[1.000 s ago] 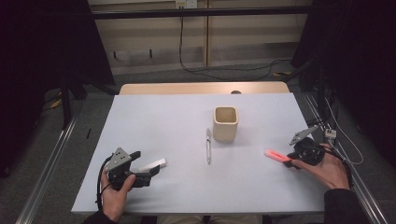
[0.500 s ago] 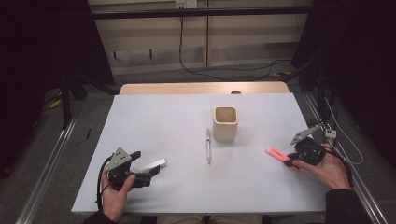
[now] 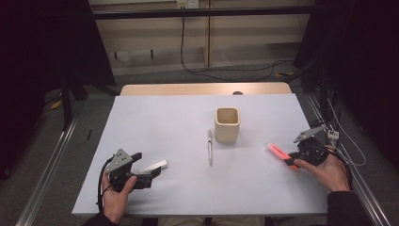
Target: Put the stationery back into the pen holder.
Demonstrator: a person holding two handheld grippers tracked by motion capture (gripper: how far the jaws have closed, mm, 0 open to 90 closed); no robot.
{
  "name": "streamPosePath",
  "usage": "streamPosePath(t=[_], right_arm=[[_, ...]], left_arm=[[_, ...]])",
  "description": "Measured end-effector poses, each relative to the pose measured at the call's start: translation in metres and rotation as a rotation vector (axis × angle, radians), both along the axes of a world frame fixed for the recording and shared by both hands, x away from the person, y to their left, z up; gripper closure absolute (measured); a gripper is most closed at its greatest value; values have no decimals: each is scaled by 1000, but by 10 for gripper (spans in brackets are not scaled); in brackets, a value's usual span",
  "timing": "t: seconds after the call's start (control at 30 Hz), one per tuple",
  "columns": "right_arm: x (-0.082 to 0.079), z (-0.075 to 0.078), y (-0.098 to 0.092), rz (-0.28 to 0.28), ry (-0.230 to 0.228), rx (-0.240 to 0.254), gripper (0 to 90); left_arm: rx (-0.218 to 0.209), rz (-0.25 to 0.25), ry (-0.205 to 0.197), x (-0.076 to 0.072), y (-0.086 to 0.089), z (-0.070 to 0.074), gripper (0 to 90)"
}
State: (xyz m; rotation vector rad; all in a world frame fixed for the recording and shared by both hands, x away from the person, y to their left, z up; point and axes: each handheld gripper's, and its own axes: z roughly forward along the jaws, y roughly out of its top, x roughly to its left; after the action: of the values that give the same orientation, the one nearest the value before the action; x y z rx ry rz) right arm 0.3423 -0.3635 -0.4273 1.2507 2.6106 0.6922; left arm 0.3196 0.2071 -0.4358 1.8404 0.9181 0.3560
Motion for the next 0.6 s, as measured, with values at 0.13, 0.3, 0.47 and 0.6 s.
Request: streamPosePath(t=[0.13, 0.3, 0.47, 0.6], right_arm=[[-2, 5, 10, 8, -8, 25, 677], [-4, 10, 21, 21, -21, 38, 677], [-4, 11, 32, 38, -31, 81, 677], [-4, 14, 45, 47, -33, 103, 677]], left_arm=[[1, -2, -2, -1, 0, 1, 53], [4, -5, -3, -1, 0, 1, 53], [2, -8, -3, -1, -1, 0, 53], [7, -15, -2, -1, -2, 0, 53]])
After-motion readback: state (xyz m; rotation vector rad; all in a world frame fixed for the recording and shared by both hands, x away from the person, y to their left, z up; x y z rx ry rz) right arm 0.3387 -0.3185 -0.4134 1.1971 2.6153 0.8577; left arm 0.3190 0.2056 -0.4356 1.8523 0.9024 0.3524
